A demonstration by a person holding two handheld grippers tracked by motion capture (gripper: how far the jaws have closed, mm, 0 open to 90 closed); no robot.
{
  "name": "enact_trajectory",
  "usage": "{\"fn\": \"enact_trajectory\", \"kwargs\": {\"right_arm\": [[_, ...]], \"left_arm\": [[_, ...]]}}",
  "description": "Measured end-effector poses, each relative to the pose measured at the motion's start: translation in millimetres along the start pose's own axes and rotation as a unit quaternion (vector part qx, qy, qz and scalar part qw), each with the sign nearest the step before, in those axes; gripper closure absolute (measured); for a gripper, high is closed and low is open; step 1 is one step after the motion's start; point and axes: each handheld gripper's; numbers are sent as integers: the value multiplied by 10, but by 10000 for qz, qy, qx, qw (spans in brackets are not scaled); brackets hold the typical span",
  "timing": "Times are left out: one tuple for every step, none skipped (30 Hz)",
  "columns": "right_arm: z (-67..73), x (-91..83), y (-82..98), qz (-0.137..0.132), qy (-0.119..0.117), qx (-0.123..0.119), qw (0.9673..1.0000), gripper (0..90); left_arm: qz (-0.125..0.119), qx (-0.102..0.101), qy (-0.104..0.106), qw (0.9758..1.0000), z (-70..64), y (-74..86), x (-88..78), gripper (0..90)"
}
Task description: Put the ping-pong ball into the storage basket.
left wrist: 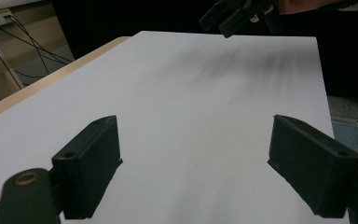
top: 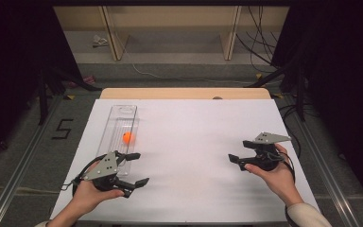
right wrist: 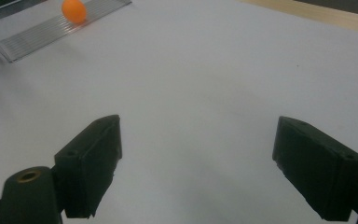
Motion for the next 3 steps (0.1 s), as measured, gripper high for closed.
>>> {"fn": "enact_trajectory", "kwargs": {"right_arm": [[-1, -1, 2, 1, 5, 15, 10000, 165], [-4, -4, 4, 0, 14, 35, 10000, 165], [-8, -5, 5, -7, 17, 37, 10000, 165]], "left_arm": [[-4, -13, -4, 10000, -1, -1, 1, 161], [-5, -15, -4, 10000, 0, -1, 2, 161], [-6, -4, 3, 10000, 1, -2, 4, 161]]}}
Point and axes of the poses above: each handheld gripper's, and its own axes: x roughly forward along the jaws, y roughly out of its underside, z roughly to its left, and after that the axes turned 3 degrees about y, right-handed
